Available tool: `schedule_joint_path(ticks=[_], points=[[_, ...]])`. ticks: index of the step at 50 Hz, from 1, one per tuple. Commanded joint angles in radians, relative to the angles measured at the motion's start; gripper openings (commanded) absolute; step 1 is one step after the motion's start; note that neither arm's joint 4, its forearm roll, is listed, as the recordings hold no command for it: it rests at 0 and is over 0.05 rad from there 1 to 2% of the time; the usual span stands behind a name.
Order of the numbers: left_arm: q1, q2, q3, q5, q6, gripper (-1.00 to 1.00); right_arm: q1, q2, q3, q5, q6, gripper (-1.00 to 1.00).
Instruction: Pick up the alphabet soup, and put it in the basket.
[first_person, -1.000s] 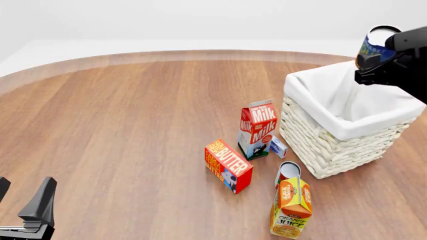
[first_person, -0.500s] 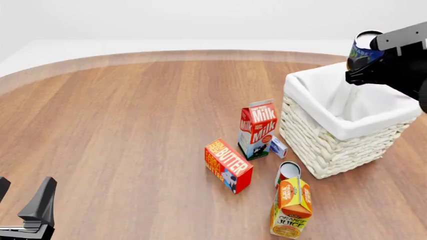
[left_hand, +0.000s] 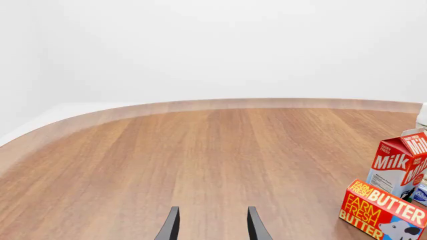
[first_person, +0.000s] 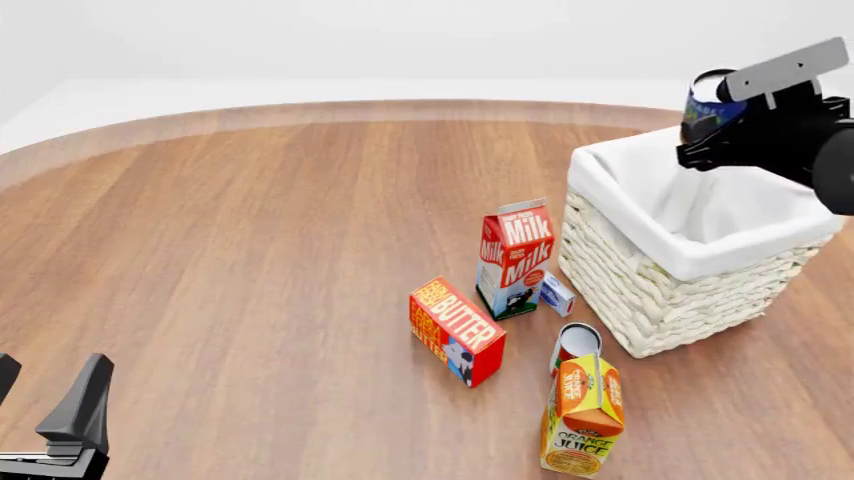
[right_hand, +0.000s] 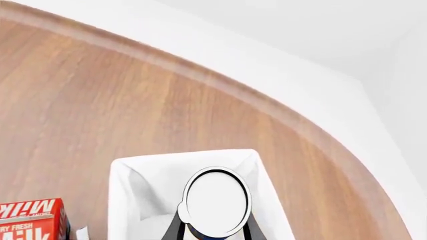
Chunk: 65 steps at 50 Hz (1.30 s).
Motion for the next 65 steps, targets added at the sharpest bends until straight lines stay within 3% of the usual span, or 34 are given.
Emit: schedule_joint_path(ticks=[1, 18, 38, 65], points=[[0.0, 0.0, 0.0, 0.0, 0.0, 1.0, 0.003, 0.04, -0.051, 0.027, -0.002, -1.0], [0.0, 0.0, 0.0, 0.0, 0.0, 1.0, -0.032, 0.083, -0.054, 0.038, -0.036, -1.0], [0.0, 0.0, 0.0, 0.0, 0.0, 1.0, 0.011, 0.14, -0.109, 0.089, -0.05, -1.0], [0.0, 0.0, 0.0, 0.0, 0.0, 1.0, -0.015, 0.2, -0.11, 0.093, -0.086, -1.0]])
